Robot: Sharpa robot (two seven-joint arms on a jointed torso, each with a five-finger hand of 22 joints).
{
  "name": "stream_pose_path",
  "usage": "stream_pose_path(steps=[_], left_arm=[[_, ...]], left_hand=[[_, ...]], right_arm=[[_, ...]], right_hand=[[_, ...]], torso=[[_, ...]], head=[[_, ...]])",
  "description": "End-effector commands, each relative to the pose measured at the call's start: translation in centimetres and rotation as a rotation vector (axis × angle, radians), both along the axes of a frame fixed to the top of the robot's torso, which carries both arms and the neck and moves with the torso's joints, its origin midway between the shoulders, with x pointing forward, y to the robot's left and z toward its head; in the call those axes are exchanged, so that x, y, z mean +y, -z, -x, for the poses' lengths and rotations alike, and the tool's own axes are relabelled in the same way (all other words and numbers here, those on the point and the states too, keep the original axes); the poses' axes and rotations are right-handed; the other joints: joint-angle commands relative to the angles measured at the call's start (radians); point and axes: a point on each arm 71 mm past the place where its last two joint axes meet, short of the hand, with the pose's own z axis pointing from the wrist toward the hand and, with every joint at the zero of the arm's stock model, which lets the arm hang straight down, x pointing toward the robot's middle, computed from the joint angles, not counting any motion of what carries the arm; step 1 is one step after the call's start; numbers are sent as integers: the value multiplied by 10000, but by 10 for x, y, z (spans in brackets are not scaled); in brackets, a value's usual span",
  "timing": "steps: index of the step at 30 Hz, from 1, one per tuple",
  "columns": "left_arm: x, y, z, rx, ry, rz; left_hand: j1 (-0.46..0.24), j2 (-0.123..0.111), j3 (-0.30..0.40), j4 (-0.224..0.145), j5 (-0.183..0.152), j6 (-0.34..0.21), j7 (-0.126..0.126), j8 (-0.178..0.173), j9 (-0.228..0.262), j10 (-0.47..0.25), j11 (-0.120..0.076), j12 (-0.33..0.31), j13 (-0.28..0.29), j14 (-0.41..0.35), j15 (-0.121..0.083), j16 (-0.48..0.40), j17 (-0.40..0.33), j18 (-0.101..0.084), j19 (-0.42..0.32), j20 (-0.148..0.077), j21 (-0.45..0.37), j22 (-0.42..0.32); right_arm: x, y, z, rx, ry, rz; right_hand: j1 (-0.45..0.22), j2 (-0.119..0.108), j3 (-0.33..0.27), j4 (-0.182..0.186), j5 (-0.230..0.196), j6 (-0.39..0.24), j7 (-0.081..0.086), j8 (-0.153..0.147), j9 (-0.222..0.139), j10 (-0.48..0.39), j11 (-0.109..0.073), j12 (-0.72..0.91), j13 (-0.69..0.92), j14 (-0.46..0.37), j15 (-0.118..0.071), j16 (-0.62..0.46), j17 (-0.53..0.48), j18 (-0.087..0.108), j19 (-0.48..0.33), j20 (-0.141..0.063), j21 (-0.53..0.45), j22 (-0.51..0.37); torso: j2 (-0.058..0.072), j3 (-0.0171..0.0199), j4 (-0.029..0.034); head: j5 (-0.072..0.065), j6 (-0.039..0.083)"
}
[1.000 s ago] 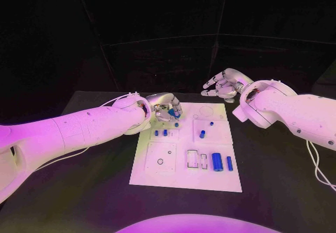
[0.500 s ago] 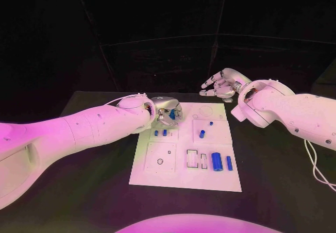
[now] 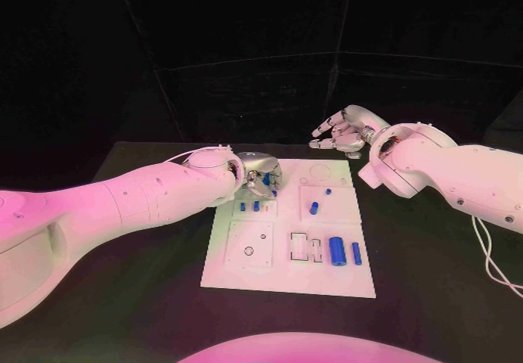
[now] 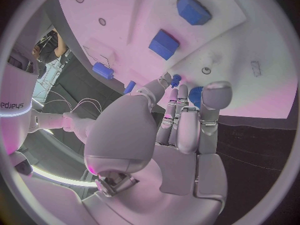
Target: Assemble the parts on the task board
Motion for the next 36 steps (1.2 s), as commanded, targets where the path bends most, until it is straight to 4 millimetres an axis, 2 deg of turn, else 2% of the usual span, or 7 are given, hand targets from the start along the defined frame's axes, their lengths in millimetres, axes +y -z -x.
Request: stream_pose_path(steps=[1,13,19,26,36], left_arm=[[1,1,-1,55,-75,-332],[-1,4,-1,343,104,-481],[-3,5,0,456,188,-532],[-3,5,0,463,185,-541],[-4,5,0,474,203,-538]], left_hand=[[15,146,57,-68,-5,111,-1,-67,-7,95,-14,-80,-22,214,-78,64,-18,-106,59,2,67,32],[10,293,257,-149,-9,310,-40,-147,6,241,-38,-217,-32,221,-93,56,-71,-116,66,-13,95,87],[-79,236,228,-158,-27,383,-64,-170,8,308,-55,-262,-31,222,-104,54,-91,-125,77,-23,138,147],[-140,181,215,-199,-27,309,-51,-307,-21,364,-58,-342,-33,220,-112,45,-131,-131,83,-34,154,177],[-189,173,225,-229,-27,207,-33,-474,-37,425,-52,-413,-27,222,-108,47,-151,-182,140,-36,363,432]], right_arm=[[1,-2,0,-49,-95,-38],[1,-2,0,-42,-116,-37],[1,-2,0,-39,-115,-35],[1,-2,0,-39,-114,-36],[2,-2,0,-45,-149,-42]], right_hand=[[13,51,-46,-1,40,-39,-6,62,-15,-45,-12,-64,-10,521,-49,-29,215,199,-67,33,-69,-9],[19,62,-44,3,49,-45,-5,66,-15,-34,-11,-49,5,523,-48,-26,223,197,-63,34,-67,0],[19,62,-44,3,49,-45,-5,66,-15,-34,-11,-49,5,523,-48,-26,223,197,-63,34,-67,0],[22,68,-43,5,53,-46,-5,68,-15,-36,-11,-49,3,523,-48,-26,224,199,-67,34,-73,-10],[29,75,-39,5,57,-47,-5,71,-14,-23,-12,-34,19,526,-48,-20,235,196,-59,35,-64,8]], torso=[[-9,0,4],[-7,1,3],[-5,12,0],[-3,3,15],[-3,2,2]], head=[[6,-10],[0,-26],[-6,-24],[-14,-34],[-7,-46]])
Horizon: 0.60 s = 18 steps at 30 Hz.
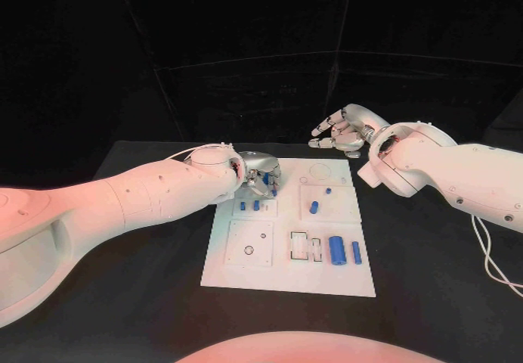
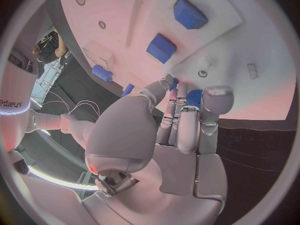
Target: Assemble the parts on the task board
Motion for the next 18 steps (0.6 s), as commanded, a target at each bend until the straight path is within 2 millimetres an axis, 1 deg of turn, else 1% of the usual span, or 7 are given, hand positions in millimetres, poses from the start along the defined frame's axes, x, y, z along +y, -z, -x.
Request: stream_pose_path(steps=[1,4,10,18], left_arm=[[-2,4,3,204,177,-180],[-3,4,3,137,201,-116],[-3,3,3,-17,222,11],[-2,1,2,-288,178,192]], left_hand=[[-106,48,2,-52,-28,-50,-26,-57,-5,87,-20,-66,1,189,-74,51,0,-189,89,-22,82,45],[-98,176,81,-62,-27,87,-59,-88,21,323,-69,-34,30,210,-110,85,40,-234,159,-38,317,319],[-53,373,234,-113,-27,452,-142,-61,59,691,-173,-34,44,222,-192,90,13,-269,228,-103,536,574],[-29,535,416,-201,-29,738,-196,-113,63,997,-245,-181,32,234,-257,95,-23,-295,261,-167,664,734]], right_arm=[[1,-2,0,-44,-119,-32],[2,-2,0,-34,-131,-28],[2,-1,0,-23,-140,-22],[2,-1,0,-19,-147,-21]], right_hand=[[29,75,-39,5,57,-47,-5,33,-15,-24,-11,-34,16,526,-48,-19,235,196,-59,35,-13,7],[37,89,-32,5,63,-44,-6,39,-13,-20,-12,-28,21,525,-49,-23,231,196,-58,35,-13,7],[40,93,-31,6,64,-43,-6,40,-13,-18,-12,-26,22,525,-49,-24,230,196,-57,35,-14,8],[40,93,-31,6,64,-43,-6,40,-13,-18,-12,-26,22,525,-49,-24,230,196,-57,35,-14,8]], torso=[[4,1,-2],[10,0,2],[0,3,-2],[-2,0,-1]], head=[[0,-13],[-2,-13],[-6,-24],[-27,-11]])
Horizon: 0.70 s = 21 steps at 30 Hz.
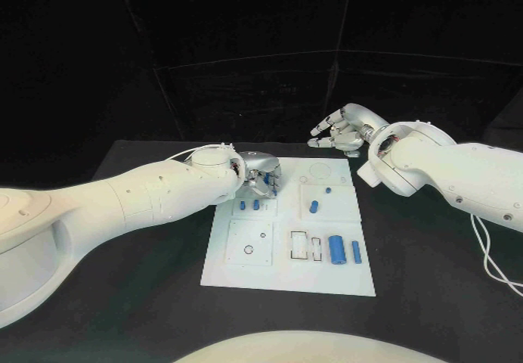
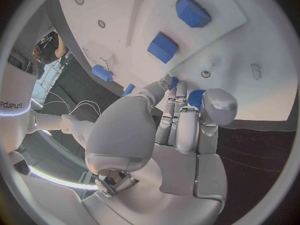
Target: Assemble the parts on the task board
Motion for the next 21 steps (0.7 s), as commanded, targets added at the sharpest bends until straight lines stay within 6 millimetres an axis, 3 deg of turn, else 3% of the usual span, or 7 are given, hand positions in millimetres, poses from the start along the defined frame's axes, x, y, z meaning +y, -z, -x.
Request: stream_pose_path(steps=[1,21], left_arm=[[0,-1,0,-236,122,119],[9,-15,6,-838,51,873]], left_hand=[[-4,140,110,-52,-29,133,16,-56,17,135,-18,-71,1,276,-86,50,-11,-148,70,-48,66,57],[13,148,356,-273,-33,206,105,-278,-17,289,25,-420,-17,284,-61,65,-43,-171,81,-61,153,179]], right_arm=[[1,-2,0,-33,-115,-26],[1,-1,0,-40,-117,-27]], right_hand=[[40,93,-30,6,64,-43,-6,40,-14,-18,-12,-26,10,525,-49,-24,230,196,-58,35,-14,7],[50,108,-23,7,70,-34,-7,51,-11,-2,-13,-8,27,526,-50,-24,232,196,-57,35,-16,5]], torso=[[-5,-1,-2],[-2,-6,24]], head=[[-11,15],[-22,77]])
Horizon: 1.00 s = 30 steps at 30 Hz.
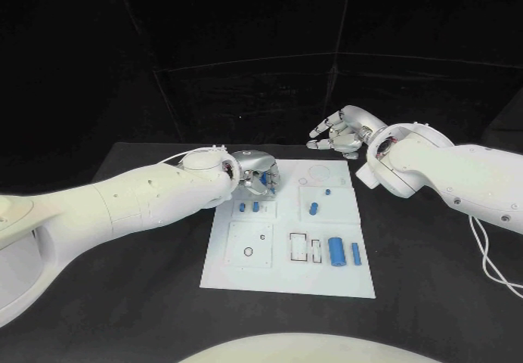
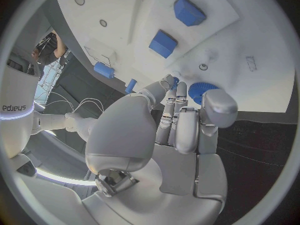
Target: Assemble the parts on the task board
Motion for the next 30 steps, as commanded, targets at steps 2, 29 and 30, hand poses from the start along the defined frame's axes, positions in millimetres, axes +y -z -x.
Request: stream_pose_path(steps=[2,29,30], left_arm=[[1,-10,2,-343,41,433],[50,-14,3,224,-841,240],[51,-13,3,260,-879,204]], left_hand=[[-46,16,85,2,-27,25,81,-62,-19,39,30,-86,-14,248,-20,68,-9,-172,46,-25,34,16],[-159,-94,72,-38,-29,47,105,-146,-19,87,56,-195,-4,237,7,51,-77,-182,47,-2,69,68],[-159,-94,72,-38,-29,47,105,-146,-19,87,56,-195,-4,237,7,51,-77,-182,47,-2,69,68]], right_arm=[[1,-1,0,-42,-96,-26],[-3,-1,-1,-28,-22,-2],[-3,-1,-1,-28,-21,-2]], right_hand=[[-3,56,-23,8,34,-34,-7,51,-11,-2,-13,-8,10,526,-50,-24,232,195,-57,36,-16,5],[-3,56,-23,8,34,-34,-7,51,-11,-2,-13,-8,10,526,-50,-24,232,195,-57,36,-16,5],[-3,56,-23,8,34,-34,-7,51,-11,-2,-13,-8,10,526,-50,-24,232,195,-57,36,-16,5]], torso=[[2,-3,16],[6,7,-15],[6,11,-19]], head=[[12,7],[97,7],[93,-1]])
